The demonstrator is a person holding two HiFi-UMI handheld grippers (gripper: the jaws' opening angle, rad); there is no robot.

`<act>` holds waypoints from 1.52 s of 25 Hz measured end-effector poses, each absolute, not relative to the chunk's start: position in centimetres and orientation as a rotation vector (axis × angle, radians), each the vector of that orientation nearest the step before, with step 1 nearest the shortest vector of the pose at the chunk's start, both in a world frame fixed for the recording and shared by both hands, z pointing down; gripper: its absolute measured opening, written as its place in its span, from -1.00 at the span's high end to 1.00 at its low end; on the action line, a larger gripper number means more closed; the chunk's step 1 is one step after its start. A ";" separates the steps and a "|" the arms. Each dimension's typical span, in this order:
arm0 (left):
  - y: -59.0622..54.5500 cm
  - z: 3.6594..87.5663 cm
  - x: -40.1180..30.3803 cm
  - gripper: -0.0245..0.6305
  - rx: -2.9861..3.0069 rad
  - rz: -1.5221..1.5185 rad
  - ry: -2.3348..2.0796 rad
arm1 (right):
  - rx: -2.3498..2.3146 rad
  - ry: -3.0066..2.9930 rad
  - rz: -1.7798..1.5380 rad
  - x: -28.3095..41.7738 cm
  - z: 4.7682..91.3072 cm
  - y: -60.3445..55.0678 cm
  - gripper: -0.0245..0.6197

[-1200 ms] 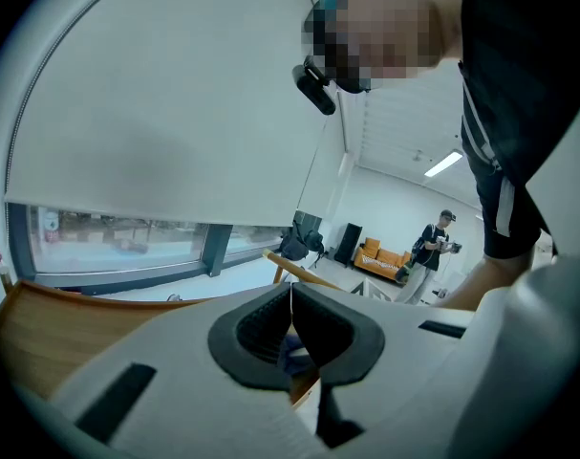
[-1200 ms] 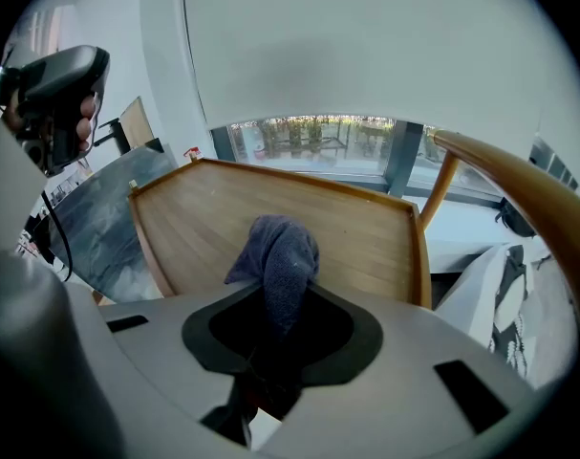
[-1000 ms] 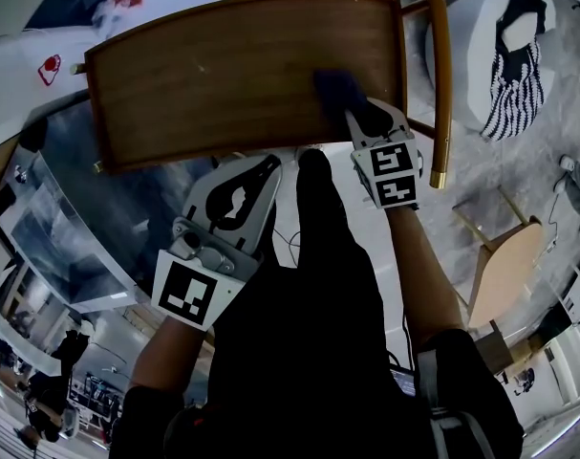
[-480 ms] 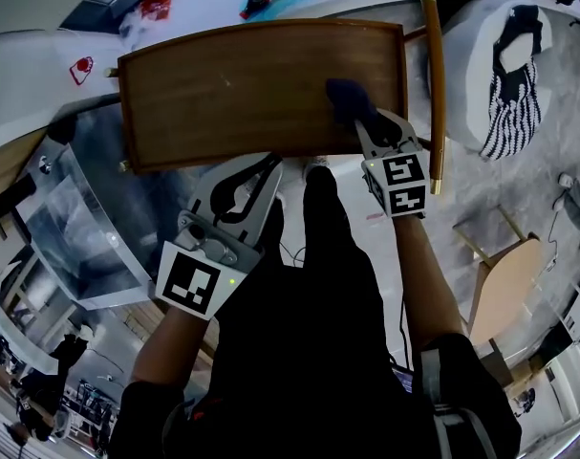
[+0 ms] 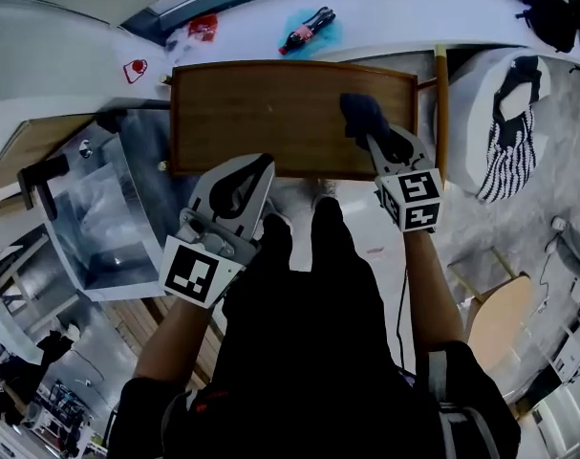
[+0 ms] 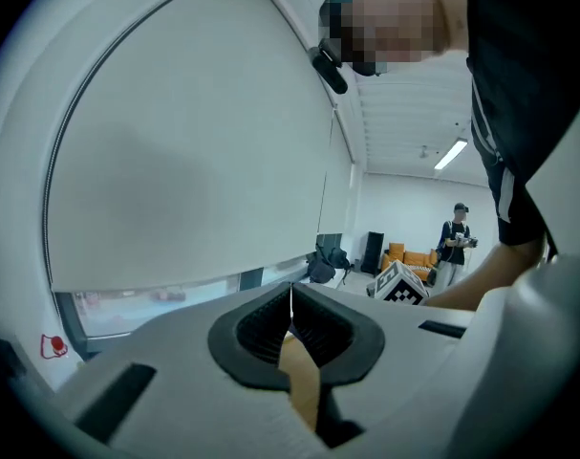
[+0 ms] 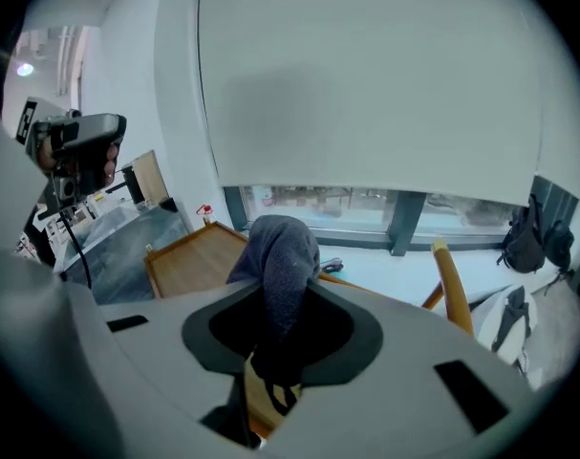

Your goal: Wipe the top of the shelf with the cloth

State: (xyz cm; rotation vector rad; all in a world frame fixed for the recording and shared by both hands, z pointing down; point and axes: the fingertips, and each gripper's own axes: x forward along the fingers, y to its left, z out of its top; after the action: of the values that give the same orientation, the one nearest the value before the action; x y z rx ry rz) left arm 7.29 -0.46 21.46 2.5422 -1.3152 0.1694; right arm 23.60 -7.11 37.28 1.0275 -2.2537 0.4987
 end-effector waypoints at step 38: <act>4.5 5.1 -7.6 0.85 2.543 0.008 -1.719 | 0.683 -2.725 0.116 4.1 10.6 -4.9 0.64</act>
State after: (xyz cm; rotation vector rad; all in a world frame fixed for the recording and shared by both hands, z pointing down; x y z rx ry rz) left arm -7.58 4.55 5.12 2.5425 -1.7192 0.0076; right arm 4.12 -4.93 10.60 0.6828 -2.7250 0.1165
